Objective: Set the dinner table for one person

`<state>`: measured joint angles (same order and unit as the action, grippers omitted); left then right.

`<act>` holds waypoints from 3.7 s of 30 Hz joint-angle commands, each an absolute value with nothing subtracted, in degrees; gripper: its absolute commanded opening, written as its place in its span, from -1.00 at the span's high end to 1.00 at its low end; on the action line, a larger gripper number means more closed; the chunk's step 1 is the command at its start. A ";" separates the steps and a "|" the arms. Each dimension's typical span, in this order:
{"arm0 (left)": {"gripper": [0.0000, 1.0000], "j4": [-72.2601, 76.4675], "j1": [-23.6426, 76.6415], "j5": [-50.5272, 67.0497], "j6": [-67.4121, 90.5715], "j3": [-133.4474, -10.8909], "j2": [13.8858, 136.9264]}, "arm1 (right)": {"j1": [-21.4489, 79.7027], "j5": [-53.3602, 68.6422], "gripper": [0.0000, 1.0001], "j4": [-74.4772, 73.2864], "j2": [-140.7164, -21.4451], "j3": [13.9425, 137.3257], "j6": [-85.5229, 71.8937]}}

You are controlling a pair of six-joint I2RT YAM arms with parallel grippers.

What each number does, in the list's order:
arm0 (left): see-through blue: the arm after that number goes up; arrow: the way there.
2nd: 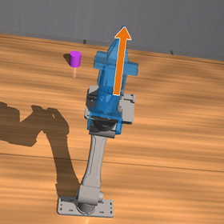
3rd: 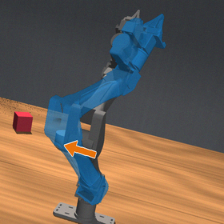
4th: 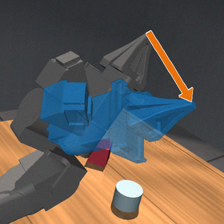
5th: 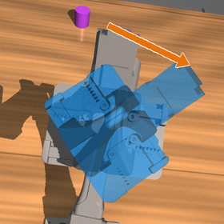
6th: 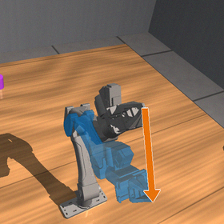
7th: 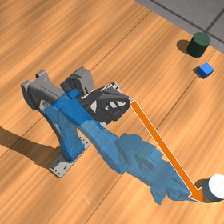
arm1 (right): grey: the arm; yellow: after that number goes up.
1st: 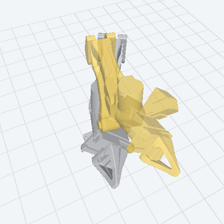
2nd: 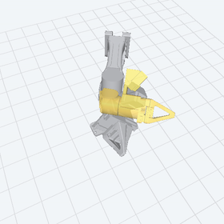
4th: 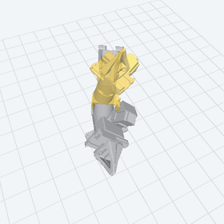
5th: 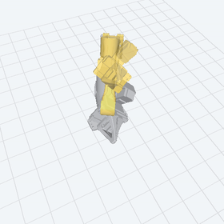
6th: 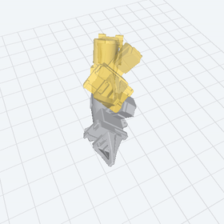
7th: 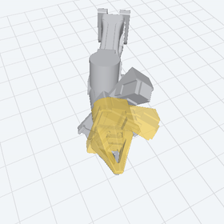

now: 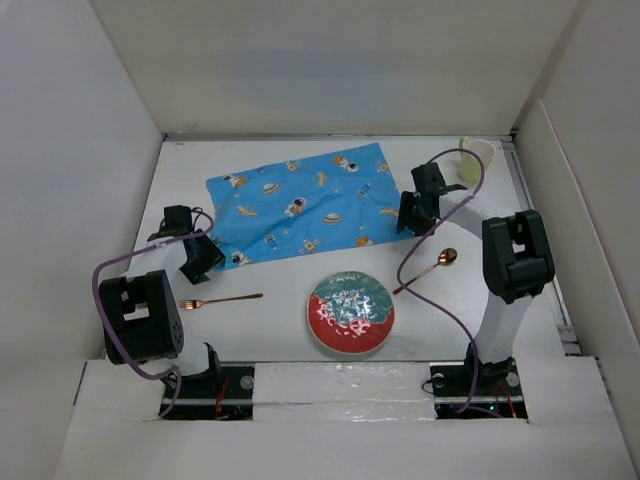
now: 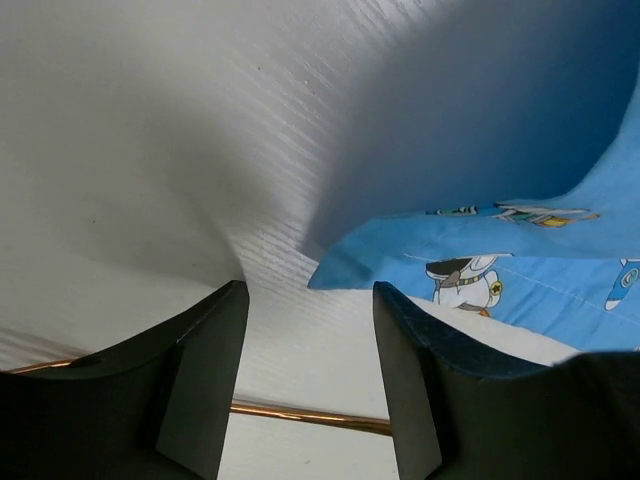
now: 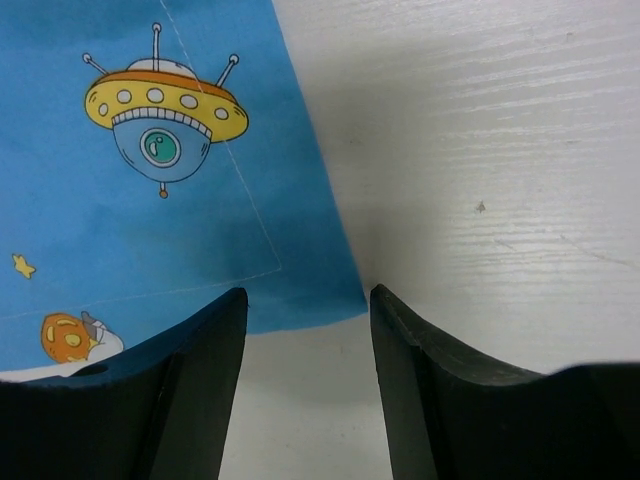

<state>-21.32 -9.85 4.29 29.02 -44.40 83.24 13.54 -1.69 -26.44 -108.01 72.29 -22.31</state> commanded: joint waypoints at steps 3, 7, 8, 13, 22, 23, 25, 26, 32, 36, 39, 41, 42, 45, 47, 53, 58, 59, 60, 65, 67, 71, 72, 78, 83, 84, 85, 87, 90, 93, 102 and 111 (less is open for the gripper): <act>0.04 -20.30 -9.93 3.52 29.71 -45.62 85.86 | 13.89 -1.40 -0.14 -25.57 -108.55 74.79 -22.94; 0.16 -19.60 -9.93 4.39 29.44 -46.40 87.89 | 14.41 -2.37 -0.06 -26.19 -108.54 74.36 -23.29; 0.18 -19.51 -9.93 4.31 29.53 -46.58 88.15 | 14.41 -2.55 -0.06 -26.37 -108.46 74.44 -23.55; 0.61 -18.11 -9.93 4.39 29.53 -47.90 88.07 | 14.41 -3.08 -0.19 -29.09 -109.16 74.88 -23.56; 1.00 -16.44 -9.93 3.78 28.65 -49.57 86.31 | 14.94 -3.95 -0.16 -33.39 -111.09 77.52 -23.55; 1.00 -16.35 -9.93 4.04 28.74 -49.57 85.79 | 15.55 -4.39 -0.14 -33.92 -111.88 78.13 -23.55; 1.00 -15.65 -9.93 4.83 29.44 -49.31 85.17 | 15.56 -4.05 -0.08 -34.80 -112.50 79.45 -23.56; 1.00 -15.30 -9.93 5.27 29.53 -49.22 84.38 | 15.56 -3.26 0.04 -35.33 -113.11 79.80 -23.38; 1.00 -14.68 -9.93 7.64 30.76 -51.32 82.62 | 15.03 -1.06 0.55 -36.83 -114.08 81.04 -23.47; 1.00 -13.89 -9.93 9.84 31.99 -52.20 81.04 | 15.03 -1.67 0.87 -35.07 -111.11 79.72 -24.78; 1.00 -14.33 -9.93 11.42 32.43 -55.62 79.55 | 15.03 -3.25 1.00 -33.93 -107.33 78.93 -25.14; 1.00 -14.85 -9.93 12.30 32.69 -61.05 78.49 | 15.55 -3.43 1.00 -34.19 -102.41 80.06 -24.35; 1.00 -15.90 -9.93 12.48 32.96 -63.26 77.70 | 15.56 -3.69 1.00 -35.67 -98.65 80.76 -23.91; 1.00 -16.87 -9.93 13.71 33.92 -72.93 76.47 | 16.87 -6.41 1.00 -39.01 -92.39 86.73 -22.94; 1.00 -17.75 -9.93 14.58 34.88 -80.54 75.24 | 17.48 -8.25 1.00 -42.97 -86.70 90.86 -22.06; 1.00 -21.36 -9.40 18.19 38.05 -98.59 75.32 | 17.49 -10.46 1.00 -51.23 -78.49 109.40 -21.18; 1.00 -18.38 -9.40 20.13 39.90 -99.93 75.32 | 16.35 -9.67 1.00 -53.09 -81.03 117.77 -20.31; 1.00 -17.67 -9.40 20.39 40.16 -99.93 76.19 | 14.52 -8.62 1.00 -52.48 -81.56 117.69 -20.30; 1.00 -17.23 -9.40 20.56 40.43 -99.84 76.46 | 13.81 -8.18 1.00 -51.60 -82.35 117.08 -20.30; 1.00 -14.07 -9.40 19.08 40.96 -99.58 80.41 | 9.76 -2.13 1.00 -45.44 -90.60 117.49 -20.74; 1.00 -10.65 -10.36 18.63 41.65 -98.62 81.47 | 8.62 -0.80 1.00 -44.48 -93.85 120.31 -21.18; 1.00 -7.30 -10.99 21.35 44.82 -102.19 87.88 | 7.38 2.37 1.00 -44.82 -104.46 131.63 -22.23; 1.00 -7.29 -10.99 21.71 45.52 -103.61 89.11 | 7.38 2.55 1.00 -45.43 -106.42 134.97 -22.32; 1.00 -6.07 -11.51 25.13 47.90 -111.18 91.85 | 5.63 6.42 1.00 -49.23 -111.73 151.36 -23.56; 1.00 -3.26 -13.10 28.90 47.99 -97.53 85.09 | 3.61 9.75 1.00 -40.62 -101.27 124.81 -22.94; 1.00 -2.82 -13.97 29.52 47.55 -94.16 83.95 | 3.60 10.02 1.00 -39.82 -99.77 120.02 -22.77; 1.00 -2.81 -13.97 29.53 46.68 -90.48 81.76 | 3.60 10.28 1.00 -37.47 -96.97 115.27 -22.42; 1.00 -2.81 -13.97 29.09 44.49 -79.93 80.16 | 3.60 10.90 1.00 -34.73 -94.41 101.29 -22.41; 1.00 -0.44 -13.97 29.18 44.21 -65.16 77.09 | 3.08 12.56 1.00 -30.07 -92.11 88.09 -22.76; 1.00 2.90 -13.97 27.34 42.99 -54.60 76.64 | 2.55 14.76 1.00 -27.52 -92.98 79.84 -22.94; 1.00 4.22 -13.97 26.28 37.62 -41.32 83.06 | 2.55 14.24 1.00 -24.18 -101.16 71.38 -23.91; 1.00 -4.39 -13.97 21.98 31.99 -36.48 74.37 | 2.55 11.87 1.00 -25.84 -94.93 62.32 -22.76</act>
